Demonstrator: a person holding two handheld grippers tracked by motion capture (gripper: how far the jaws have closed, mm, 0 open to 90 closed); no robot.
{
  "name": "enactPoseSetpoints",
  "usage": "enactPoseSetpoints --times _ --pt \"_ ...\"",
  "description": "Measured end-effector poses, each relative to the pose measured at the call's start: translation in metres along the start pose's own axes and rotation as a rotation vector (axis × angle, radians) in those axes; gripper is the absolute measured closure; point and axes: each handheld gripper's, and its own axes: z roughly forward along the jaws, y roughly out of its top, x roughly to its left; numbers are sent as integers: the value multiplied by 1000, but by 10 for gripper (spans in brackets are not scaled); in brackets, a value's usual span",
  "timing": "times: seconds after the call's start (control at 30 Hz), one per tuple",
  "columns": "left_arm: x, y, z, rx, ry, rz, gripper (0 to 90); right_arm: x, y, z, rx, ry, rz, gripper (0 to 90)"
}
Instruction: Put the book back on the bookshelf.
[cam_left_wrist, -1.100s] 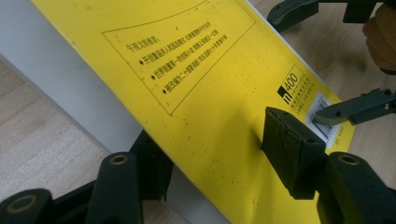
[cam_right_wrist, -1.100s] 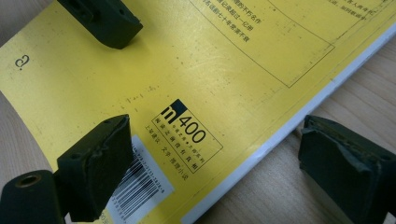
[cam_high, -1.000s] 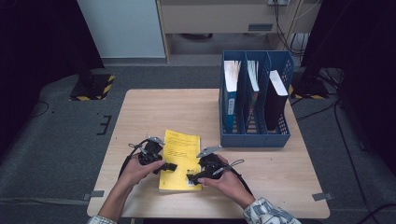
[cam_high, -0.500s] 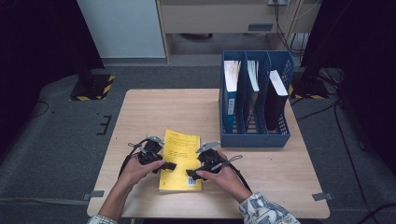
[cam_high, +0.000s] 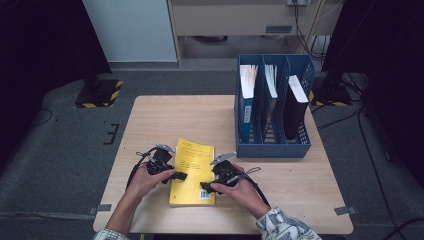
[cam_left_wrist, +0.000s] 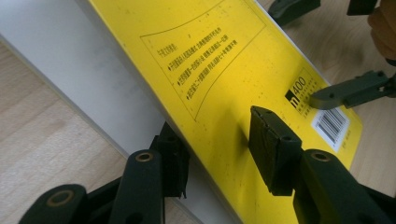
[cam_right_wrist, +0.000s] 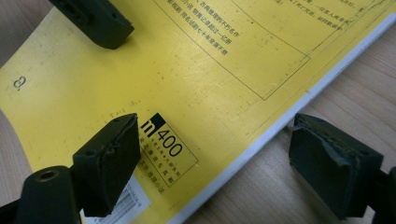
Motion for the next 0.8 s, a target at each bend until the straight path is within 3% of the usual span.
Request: enactPoseSetpoints --times 0.2,0.33,0.43,0.57,0.7,0.8 --pt "3 0 -1 0 -9 -7 570 4 -1 -1 10 7 -19 181" --pt "0 2 0 10 -25 11 471 5 0 1 19 14 -24 132" --pt "-2 4 2 18 -23 19 465 6 1 2 28 13 -37 110" --pt "-5 8 5 40 -21 33 571 6 1 2 32 19 -42 101" --pt "-6 9 2 20 -39 29 708 6 1 3 32 20 -52 91" --pt "-7 10 1 20 -35 35 741 5 1 3 31 21 -52 84"
